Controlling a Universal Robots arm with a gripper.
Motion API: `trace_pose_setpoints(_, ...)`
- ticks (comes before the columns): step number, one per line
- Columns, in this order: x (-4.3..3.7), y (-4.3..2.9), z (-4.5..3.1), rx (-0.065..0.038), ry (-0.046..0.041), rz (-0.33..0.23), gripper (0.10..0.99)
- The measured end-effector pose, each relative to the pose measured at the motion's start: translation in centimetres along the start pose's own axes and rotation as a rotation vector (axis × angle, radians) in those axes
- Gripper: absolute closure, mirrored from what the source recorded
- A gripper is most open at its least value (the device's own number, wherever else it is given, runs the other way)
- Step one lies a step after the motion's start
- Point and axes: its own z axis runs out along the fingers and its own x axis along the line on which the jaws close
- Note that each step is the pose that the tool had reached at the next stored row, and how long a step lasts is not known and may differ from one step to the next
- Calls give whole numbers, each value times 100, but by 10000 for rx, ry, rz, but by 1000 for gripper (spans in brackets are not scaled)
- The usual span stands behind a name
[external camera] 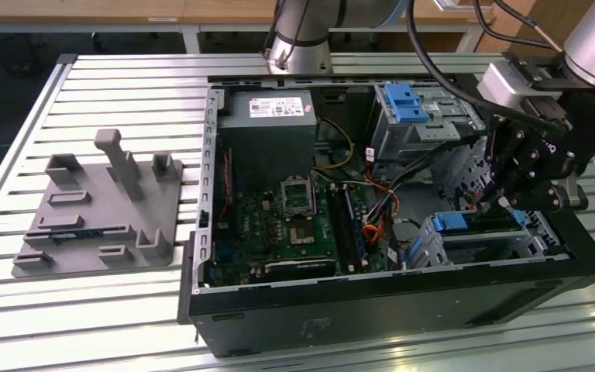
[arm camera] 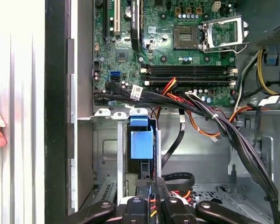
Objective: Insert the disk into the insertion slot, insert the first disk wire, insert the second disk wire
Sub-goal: 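Insert the second disk wire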
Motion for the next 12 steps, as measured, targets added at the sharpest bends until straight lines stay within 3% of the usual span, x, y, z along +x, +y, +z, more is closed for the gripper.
trace_pose_setpoints(7, -1, -17, -10, 0, 1, 1, 863)
trace_pose_setpoints(12, -4, -99, -11, 0, -26, 8, 863)
